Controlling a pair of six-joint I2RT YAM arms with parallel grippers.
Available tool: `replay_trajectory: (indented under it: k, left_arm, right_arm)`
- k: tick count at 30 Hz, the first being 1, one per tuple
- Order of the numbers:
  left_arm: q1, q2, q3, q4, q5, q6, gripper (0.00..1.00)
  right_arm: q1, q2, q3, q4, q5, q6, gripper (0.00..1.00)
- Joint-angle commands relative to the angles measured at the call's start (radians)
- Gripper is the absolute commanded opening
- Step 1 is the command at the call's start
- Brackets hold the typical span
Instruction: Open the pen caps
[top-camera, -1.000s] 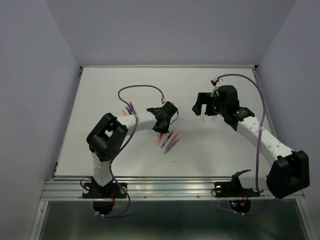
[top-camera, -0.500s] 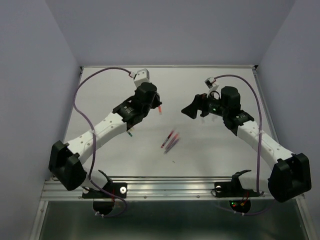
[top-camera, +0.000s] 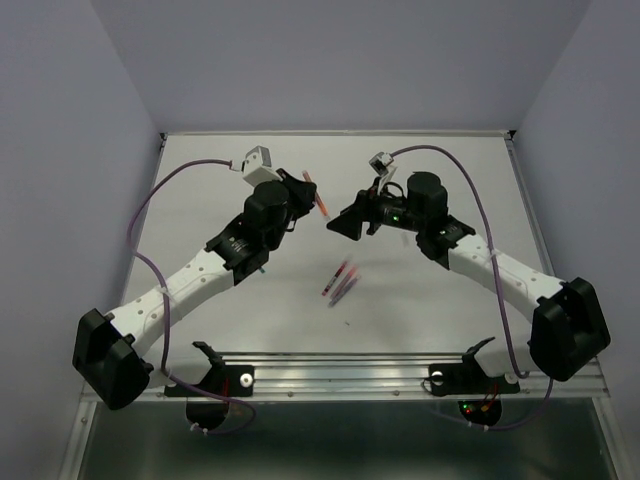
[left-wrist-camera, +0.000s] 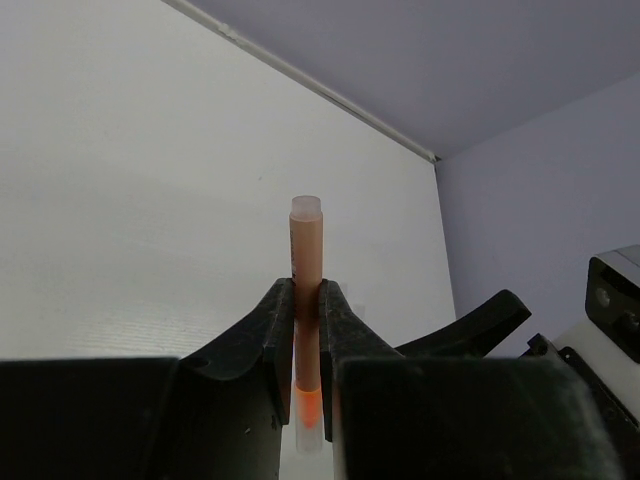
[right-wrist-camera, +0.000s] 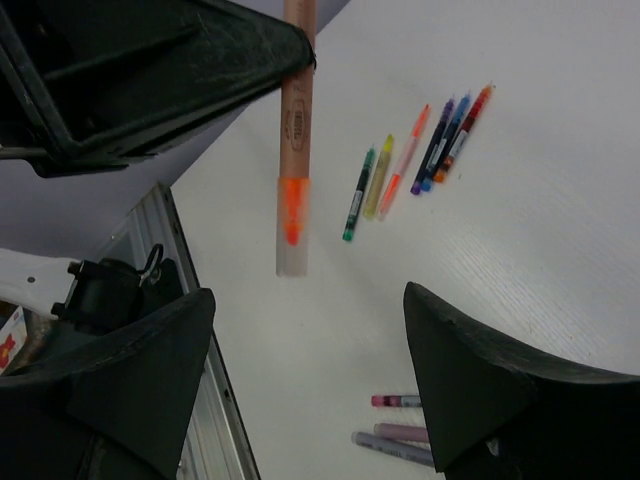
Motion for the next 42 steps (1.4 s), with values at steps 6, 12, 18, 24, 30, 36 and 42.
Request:
replay_trajectory:
  k: [6, 12, 18, 24, 30, 36, 42]
  left_arm:
    - [-0.007, -0.038, -0.023, 0.116, -0.006, -0.056, 0.0]
    - [-0.007, -0.035, -0.025, 0.131, 0.008, -0.072, 0.0]
    - [-0.007, -0.029, -0.025, 0.131, 0.008, -0.066, 0.0]
    - [-0.006, -0.007, 0.001, 0.116, -0.047, -0.039, 0.0]
    - [0.08, 0.023, 0.055, 0.129, -0.081, 0.009, 0.0]
    - [0.197, 0.033, 0.081, 0.168, -0.051, -0.005, 0.0]
    - [0.247, 0.034, 0.104, 0.151, -0.077, -0.052, 0.0]
  right_arm:
    - [0.051, 0.075, 0.125, 0.126, 0.007, 0.024, 0.61]
    - [0.051, 0.107, 0.153, 0.126, 0.01, 0.033, 0.42]
    - [0.06, 0.112, 0.151, 0.138, 0.0, 0.041, 0.15]
    - [0.06, 0.073, 0.092, 0.125, 0.016, 0.027, 0.01]
    - [0.06, -0.051, -0.03, 0.028, 0.053, -0.008, 0.01]
    - [0.06, -0.164, -0.162, 0.002, 0.069, 0.03, 0.01]
    - [0.06, -0.194, -0.218, -0.02, 0.072, 0.045, 0.01]
